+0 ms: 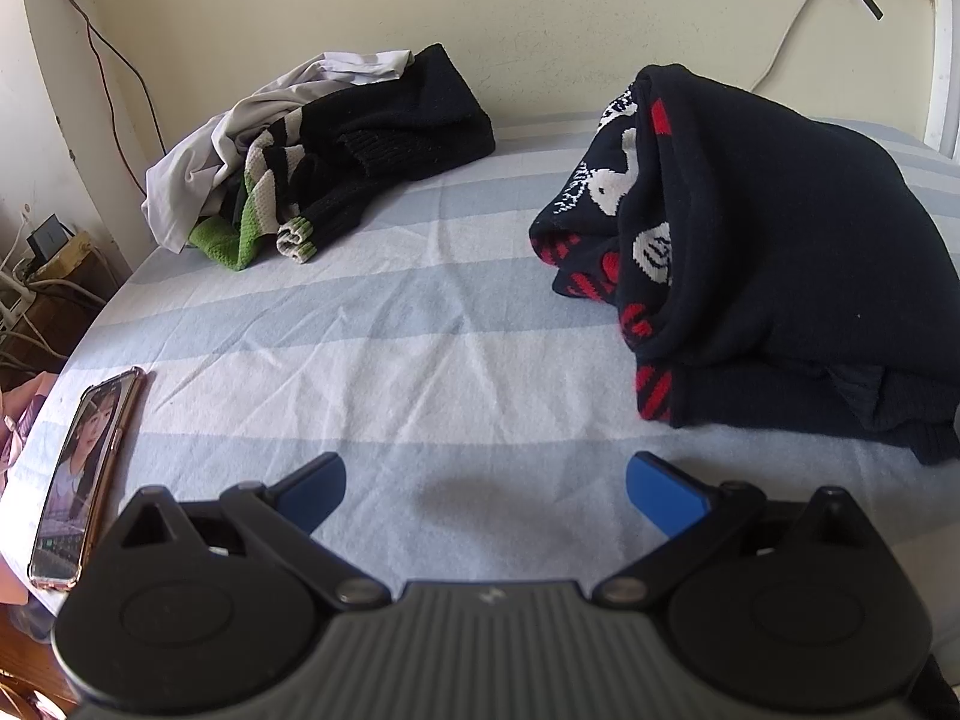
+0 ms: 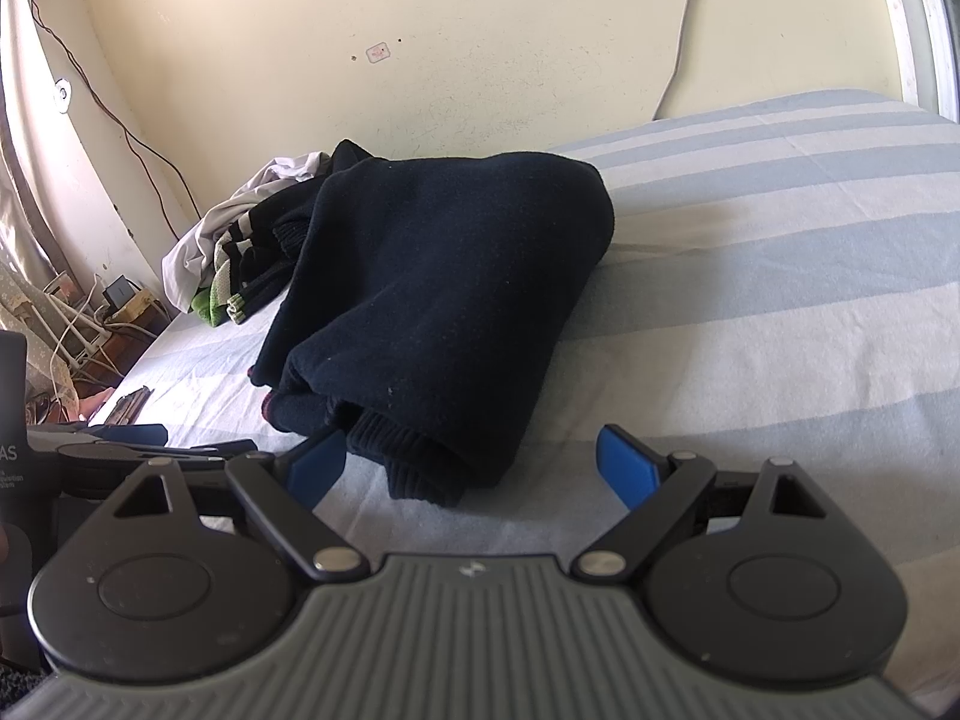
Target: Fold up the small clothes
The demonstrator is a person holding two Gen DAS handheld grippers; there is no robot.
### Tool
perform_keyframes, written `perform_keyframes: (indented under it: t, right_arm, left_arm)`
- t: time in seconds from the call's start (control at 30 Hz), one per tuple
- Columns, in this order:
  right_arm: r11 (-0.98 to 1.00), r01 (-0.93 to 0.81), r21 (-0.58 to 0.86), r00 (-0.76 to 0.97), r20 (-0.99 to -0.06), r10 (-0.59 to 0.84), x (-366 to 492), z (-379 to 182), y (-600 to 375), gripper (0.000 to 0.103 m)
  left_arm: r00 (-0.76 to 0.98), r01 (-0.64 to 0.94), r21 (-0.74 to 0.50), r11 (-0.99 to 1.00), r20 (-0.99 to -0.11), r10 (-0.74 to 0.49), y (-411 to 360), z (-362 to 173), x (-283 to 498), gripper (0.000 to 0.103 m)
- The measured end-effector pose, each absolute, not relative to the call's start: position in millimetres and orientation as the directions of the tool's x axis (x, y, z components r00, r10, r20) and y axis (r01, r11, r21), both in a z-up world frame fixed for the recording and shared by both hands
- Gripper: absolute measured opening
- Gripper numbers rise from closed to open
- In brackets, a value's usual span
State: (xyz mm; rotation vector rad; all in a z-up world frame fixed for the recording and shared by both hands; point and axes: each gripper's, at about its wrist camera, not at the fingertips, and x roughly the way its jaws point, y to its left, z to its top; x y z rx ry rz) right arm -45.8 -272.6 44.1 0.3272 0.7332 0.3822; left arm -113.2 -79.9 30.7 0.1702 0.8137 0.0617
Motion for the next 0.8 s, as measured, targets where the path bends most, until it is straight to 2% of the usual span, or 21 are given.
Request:
perform_keyframes:
  t: [0.8]
  right_arm:
    - [0.881,-0.216,0.421,0.681,-0.581,0.445,-46.4,43.6,-273.0,0.092]
  left_arm:
    - [0.69,0.008,0.181,0.983,-0.713,0.125,-76.6,29.0,-116.0,0.103]
